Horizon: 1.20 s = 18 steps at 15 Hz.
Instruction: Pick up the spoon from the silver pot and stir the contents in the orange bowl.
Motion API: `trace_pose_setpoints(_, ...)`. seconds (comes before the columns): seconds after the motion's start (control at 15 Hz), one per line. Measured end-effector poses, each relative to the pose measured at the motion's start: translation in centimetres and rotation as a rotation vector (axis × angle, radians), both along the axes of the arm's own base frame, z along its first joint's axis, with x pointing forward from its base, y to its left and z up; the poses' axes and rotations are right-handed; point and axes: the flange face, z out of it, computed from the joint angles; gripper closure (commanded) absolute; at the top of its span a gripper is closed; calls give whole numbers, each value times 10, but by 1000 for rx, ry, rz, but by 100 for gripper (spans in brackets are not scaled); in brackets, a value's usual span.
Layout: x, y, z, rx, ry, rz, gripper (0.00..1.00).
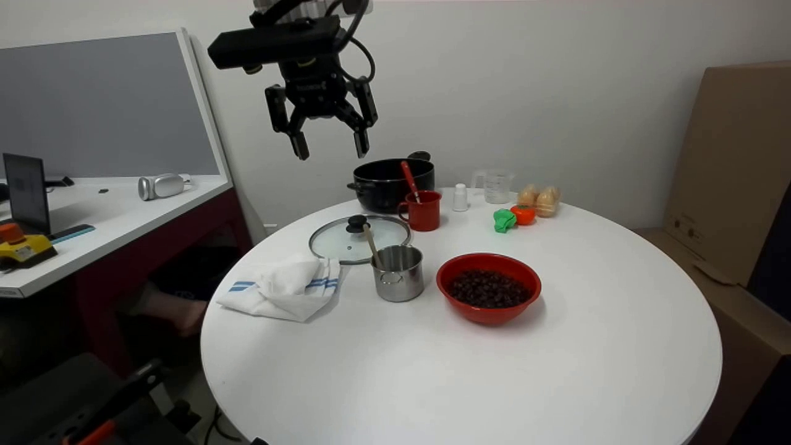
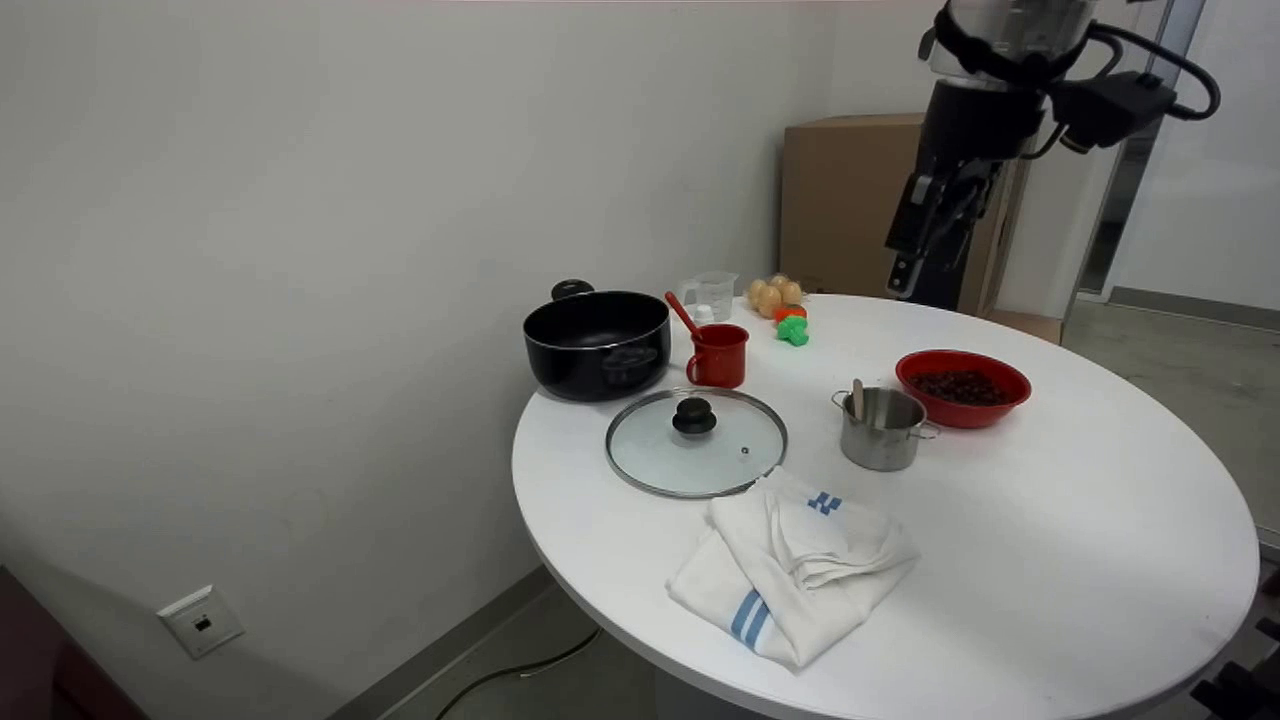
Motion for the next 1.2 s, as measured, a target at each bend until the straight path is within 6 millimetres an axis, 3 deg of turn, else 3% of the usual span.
trace_pose_setpoints(0.4,4,6,-35,-9,75,15,0)
trace_pose_setpoints(1.2,6,2,-47,-32,93,27,0)
